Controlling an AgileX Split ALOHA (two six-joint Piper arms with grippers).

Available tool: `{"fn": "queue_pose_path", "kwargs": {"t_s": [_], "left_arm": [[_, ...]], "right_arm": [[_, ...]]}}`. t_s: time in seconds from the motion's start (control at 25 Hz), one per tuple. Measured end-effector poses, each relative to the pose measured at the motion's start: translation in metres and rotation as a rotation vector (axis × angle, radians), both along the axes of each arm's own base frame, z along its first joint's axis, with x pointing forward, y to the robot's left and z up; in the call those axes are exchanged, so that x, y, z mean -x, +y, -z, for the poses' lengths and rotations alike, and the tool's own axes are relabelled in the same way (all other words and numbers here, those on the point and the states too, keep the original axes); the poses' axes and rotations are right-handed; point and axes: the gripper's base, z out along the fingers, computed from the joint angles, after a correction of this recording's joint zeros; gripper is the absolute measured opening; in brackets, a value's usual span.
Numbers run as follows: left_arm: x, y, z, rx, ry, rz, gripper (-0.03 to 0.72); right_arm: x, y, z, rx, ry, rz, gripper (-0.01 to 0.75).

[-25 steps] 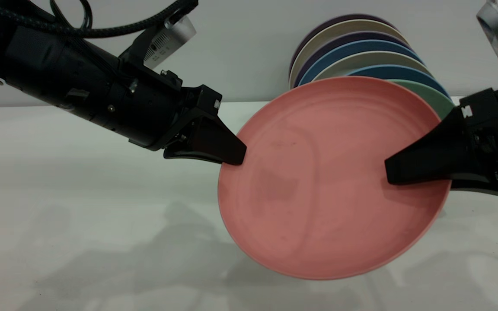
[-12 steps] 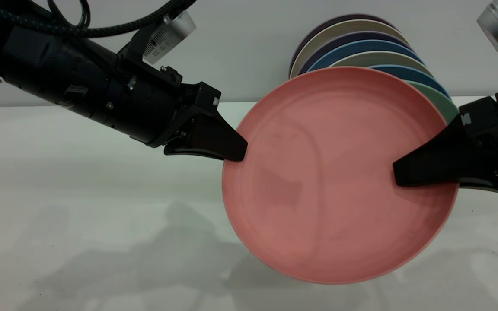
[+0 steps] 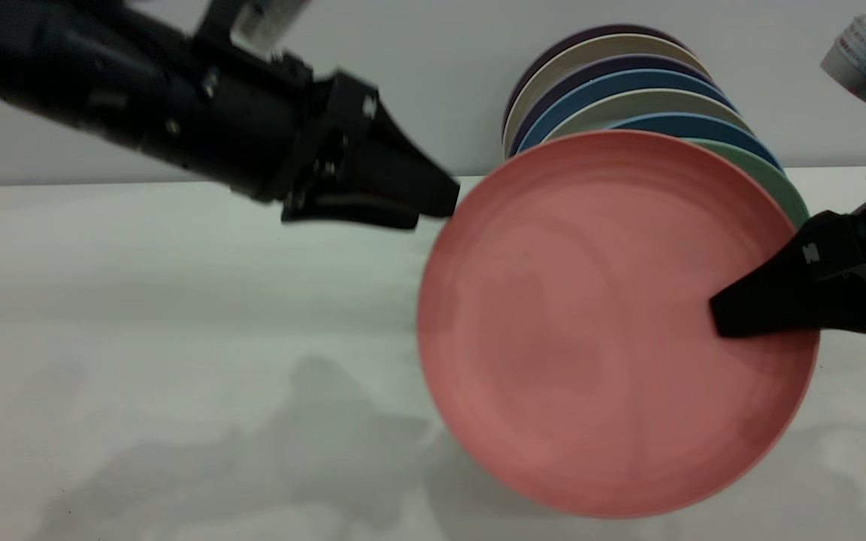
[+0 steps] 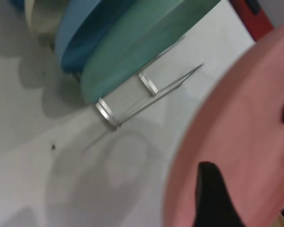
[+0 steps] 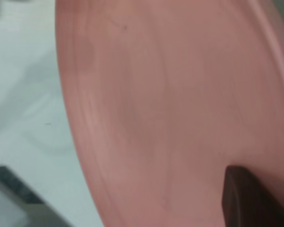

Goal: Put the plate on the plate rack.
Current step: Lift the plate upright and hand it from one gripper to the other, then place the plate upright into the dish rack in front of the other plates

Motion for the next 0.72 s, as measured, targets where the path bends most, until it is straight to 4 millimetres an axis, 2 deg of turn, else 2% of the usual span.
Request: {"fn": "queue_pose_path", "kwargs": {"t_s": [0.12,0.28,0.48,0.72], "left_arm": [[0.003,0.001,-0.013,0.000,-0.029,0.008,0.486],[0.007,0.004,-0.021,-0.024,-0.045,0.015,0.492],[0.007,0.005,-0.021,-0.037,-0.047,0.008,0.493],[0.007,0.005,-0.021,-0.039,-0.048,0.007,0.493]], "right_arm": [[-0.009,-0.003,-0.009,0.058,-0.060,-0.005,0.078],[-0.018,-0.005,-0.037,0.172,-0.215,-0.117,0.077],[-0.016,-0.010,-0.075,0.372,-0.403,-0.288,0.077],[-0.012,-0.017,-0.119,0.542,-0.601,-0.348,0.077]]}}
